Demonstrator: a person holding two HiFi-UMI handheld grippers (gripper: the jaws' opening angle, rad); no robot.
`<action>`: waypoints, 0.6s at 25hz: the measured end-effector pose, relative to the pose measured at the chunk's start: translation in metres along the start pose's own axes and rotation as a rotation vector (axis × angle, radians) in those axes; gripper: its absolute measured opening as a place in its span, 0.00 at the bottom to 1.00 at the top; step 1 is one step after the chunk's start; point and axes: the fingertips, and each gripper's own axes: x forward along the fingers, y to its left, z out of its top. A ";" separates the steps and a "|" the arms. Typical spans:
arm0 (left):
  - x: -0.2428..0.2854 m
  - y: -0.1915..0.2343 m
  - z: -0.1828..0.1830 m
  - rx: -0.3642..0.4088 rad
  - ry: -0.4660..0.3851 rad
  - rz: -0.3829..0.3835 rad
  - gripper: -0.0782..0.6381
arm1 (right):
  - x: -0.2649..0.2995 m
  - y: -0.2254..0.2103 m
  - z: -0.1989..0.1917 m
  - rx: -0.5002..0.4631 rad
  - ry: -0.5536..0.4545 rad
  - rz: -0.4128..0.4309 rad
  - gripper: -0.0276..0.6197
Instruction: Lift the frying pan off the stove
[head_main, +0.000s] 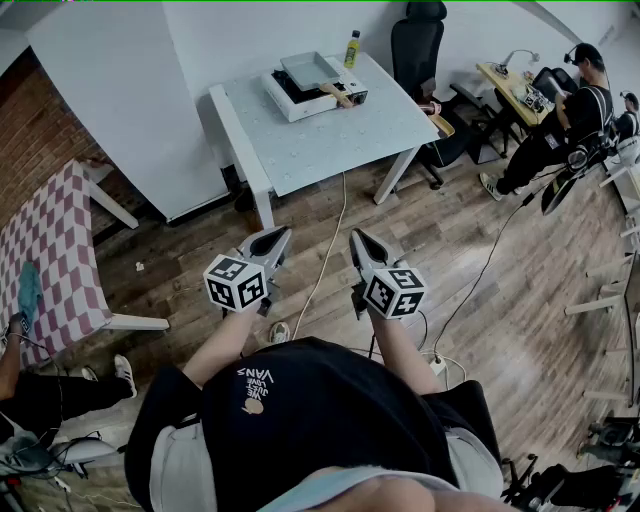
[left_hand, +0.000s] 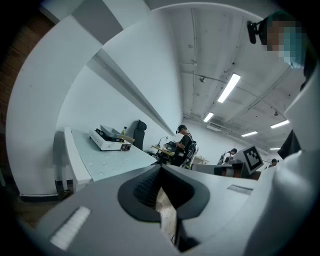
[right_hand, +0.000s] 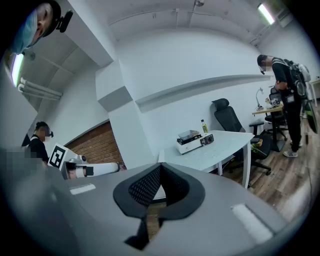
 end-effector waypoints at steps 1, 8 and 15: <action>0.002 -0.002 0.000 0.000 -0.003 0.004 0.11 | -0.001 -0.002 0.001 -0.001 -0.003 0.005 0.05; 0.022 -0.028 -0.003 0.008 -0.026 0.025 0.11 | -0.015 -0.018 0.006 -0.008 -0.009 0.058 0.05; 0.040 -0.073 -0.007 -0.072 -0.126 -0.006 0.39 | -0.044 -0.027 0.022 0.115 -0.075 0.260 0.25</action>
